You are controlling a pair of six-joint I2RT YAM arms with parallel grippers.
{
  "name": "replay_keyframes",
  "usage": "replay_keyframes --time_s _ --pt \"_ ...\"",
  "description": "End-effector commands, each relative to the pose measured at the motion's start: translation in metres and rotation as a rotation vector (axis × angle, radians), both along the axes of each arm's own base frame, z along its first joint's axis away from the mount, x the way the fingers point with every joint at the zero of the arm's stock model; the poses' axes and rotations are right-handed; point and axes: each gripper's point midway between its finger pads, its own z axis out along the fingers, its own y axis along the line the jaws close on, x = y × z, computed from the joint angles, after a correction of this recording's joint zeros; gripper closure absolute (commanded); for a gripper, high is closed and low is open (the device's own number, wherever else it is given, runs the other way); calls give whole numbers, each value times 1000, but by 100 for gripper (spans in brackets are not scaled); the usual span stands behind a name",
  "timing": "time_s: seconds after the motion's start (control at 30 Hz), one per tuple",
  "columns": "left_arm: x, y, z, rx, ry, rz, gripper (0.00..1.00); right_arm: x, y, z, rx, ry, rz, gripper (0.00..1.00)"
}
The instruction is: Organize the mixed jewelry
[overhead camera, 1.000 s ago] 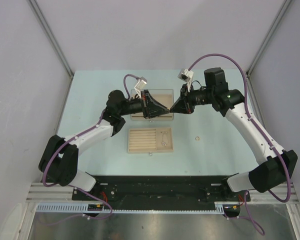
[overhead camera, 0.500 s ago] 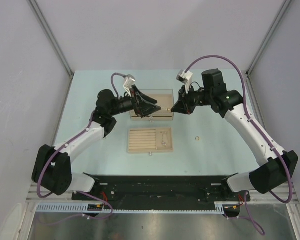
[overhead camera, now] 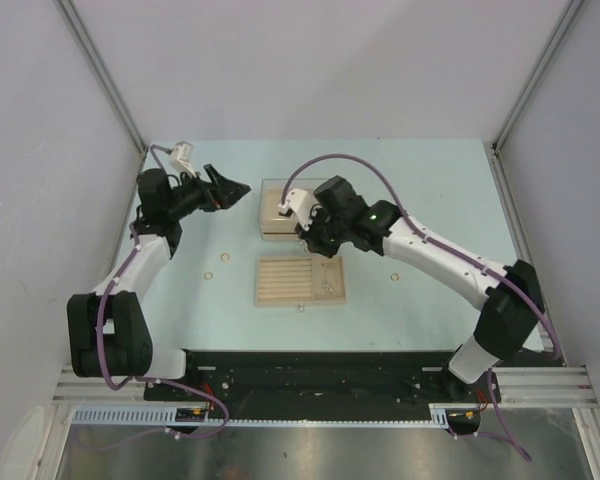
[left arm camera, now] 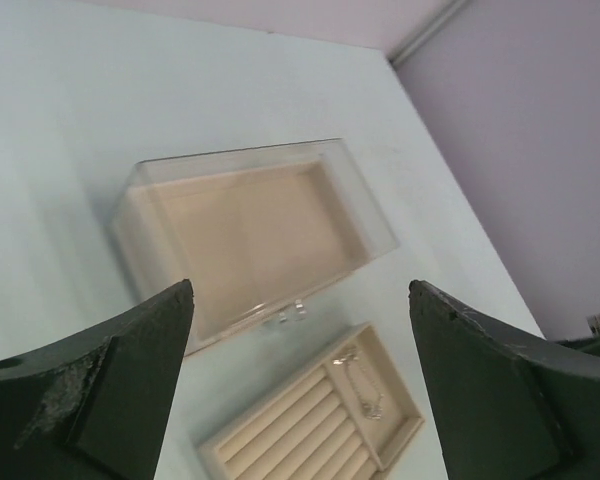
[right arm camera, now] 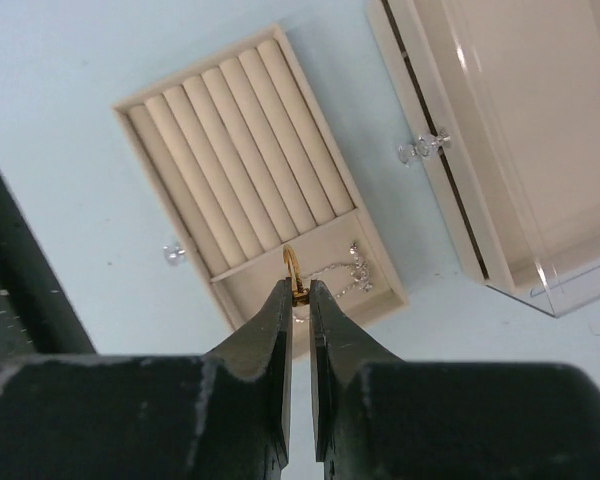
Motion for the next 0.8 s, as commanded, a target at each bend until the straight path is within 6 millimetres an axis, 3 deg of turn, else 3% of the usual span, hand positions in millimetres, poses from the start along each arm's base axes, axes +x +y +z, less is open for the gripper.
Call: replay_keyframes --time_s 0.0,0.03,0.2,0.37,0.77 --pt "5 35 -21 45 57 63 7 19 15 -13 -118 -173 -14 100" --pt "4 39 -28 50 73 71 6 11 26 -26 -140 -165 22 100" --pt "0 59 -42 113 94 131 6 11 43 -55 -240 -230 40 100" --pt "-7 66 -40 166 65 143 5 5 58 -80 -302 -230 86 100" --pt "-20 65 -43 213 40 110 6 -7 70 -105 -382 -236 141 100"
